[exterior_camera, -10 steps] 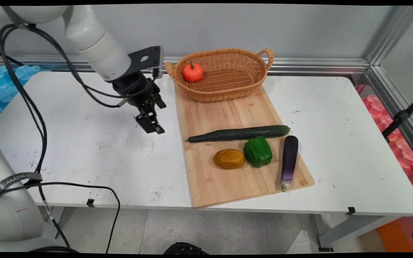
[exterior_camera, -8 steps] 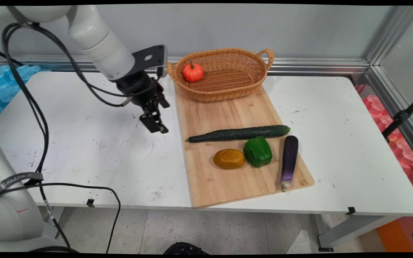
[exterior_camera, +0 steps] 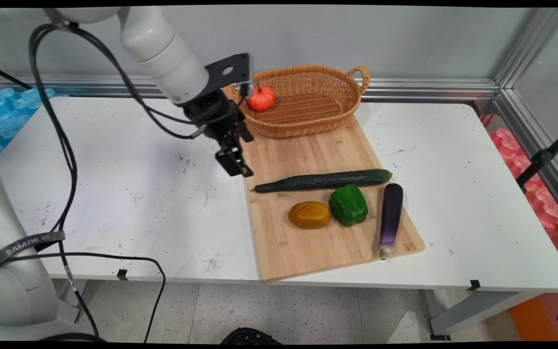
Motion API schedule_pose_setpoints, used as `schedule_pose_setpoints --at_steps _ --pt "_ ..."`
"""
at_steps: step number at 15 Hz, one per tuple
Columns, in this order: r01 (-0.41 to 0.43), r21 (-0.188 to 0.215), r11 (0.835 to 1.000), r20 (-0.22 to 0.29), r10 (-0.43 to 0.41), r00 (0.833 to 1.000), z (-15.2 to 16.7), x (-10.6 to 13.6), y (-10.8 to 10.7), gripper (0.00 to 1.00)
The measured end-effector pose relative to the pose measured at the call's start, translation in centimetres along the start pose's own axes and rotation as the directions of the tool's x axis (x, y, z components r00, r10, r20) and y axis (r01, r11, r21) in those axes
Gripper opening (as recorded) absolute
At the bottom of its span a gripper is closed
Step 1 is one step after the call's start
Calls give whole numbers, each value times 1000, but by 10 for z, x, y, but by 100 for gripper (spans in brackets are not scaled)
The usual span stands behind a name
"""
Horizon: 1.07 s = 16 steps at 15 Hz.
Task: Pick up the cucumber from the cutting board
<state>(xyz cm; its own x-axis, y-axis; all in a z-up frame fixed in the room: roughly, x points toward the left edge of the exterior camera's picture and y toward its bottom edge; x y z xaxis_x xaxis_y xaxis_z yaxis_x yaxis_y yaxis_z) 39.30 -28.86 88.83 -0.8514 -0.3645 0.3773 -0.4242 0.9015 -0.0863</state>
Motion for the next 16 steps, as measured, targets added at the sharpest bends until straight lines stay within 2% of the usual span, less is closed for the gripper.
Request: schedule_pose_setpoints --at_steps 8,16 --pt "-20 -1 1000 -83 19 996 25 54 -5 100" --pt "5 -10 1000 -128 -6 992 74 77 -10 100"
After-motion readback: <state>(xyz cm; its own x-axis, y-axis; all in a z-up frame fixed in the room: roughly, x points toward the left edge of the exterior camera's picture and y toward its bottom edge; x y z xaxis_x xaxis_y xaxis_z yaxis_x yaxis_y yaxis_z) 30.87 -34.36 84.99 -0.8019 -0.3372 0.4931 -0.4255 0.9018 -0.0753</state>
